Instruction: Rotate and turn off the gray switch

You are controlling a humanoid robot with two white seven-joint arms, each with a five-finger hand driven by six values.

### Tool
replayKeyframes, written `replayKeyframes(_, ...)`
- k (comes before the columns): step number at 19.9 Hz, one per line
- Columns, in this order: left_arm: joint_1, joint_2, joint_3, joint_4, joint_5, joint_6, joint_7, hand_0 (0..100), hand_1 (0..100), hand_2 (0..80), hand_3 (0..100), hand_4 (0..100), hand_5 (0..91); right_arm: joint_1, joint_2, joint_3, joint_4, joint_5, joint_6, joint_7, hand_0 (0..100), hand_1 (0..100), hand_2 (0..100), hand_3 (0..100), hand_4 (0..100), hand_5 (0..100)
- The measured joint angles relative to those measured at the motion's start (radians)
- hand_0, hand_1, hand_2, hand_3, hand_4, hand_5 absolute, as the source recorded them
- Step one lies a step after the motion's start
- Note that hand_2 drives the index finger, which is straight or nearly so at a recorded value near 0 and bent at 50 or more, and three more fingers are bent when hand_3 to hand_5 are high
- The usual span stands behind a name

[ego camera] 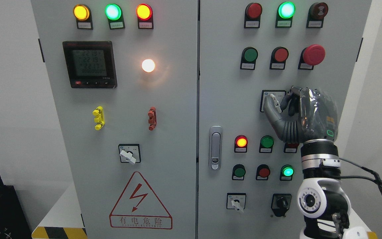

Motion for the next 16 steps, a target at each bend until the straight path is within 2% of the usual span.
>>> replayKeyframes(16,0.0,0.0,0.0,0.0,0.0,0.0,-0.004,12,39,0.0,0,0,0.0,0.0,0.001,0.0,0.0,-0.001,0.003,-0.005,61,33,76,98,92,100)
